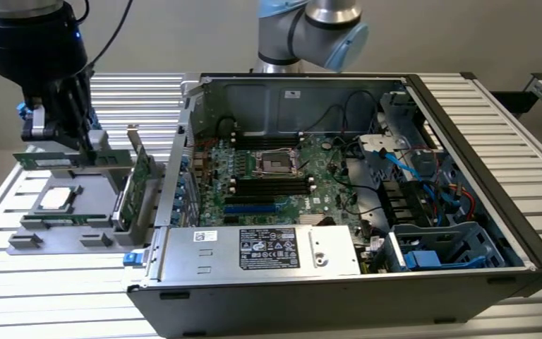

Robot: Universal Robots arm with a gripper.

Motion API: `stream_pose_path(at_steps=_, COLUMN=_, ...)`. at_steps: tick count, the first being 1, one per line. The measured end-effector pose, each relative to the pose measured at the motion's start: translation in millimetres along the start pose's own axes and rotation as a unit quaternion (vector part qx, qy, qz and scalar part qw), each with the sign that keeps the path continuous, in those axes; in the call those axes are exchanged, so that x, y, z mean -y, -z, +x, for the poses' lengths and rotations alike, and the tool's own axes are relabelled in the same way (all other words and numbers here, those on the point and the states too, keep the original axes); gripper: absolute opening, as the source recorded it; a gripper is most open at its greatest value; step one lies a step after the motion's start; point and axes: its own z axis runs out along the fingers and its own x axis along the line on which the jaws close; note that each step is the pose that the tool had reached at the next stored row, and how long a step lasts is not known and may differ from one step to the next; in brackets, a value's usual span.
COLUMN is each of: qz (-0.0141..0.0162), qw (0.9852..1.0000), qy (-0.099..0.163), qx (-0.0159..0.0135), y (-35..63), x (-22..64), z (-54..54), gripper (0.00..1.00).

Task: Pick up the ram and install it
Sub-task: 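Pick up the ram and move it above insertion slot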

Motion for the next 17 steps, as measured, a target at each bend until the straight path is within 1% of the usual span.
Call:
stream_pose_path(at_steps=6, qz=-0.0007, qw=1.0, qy=0.0, qx=0.0005, y=11.3, x=20.6, z=1.5, gripper=0.14)
stream_pose_path(at_steps=9, qz=-0.0013, qw=1.0, qy=0.0, qx=0.0006, y=15.2, x=30.9, z=2.2, gripper=0.14)
stream_pose_path(at_steps=17, qz=-0.0068, qw=1.0, qy=0.001, qx=0.0011, y=19.7, x=57.0, z=4.0, gripper=0.14)
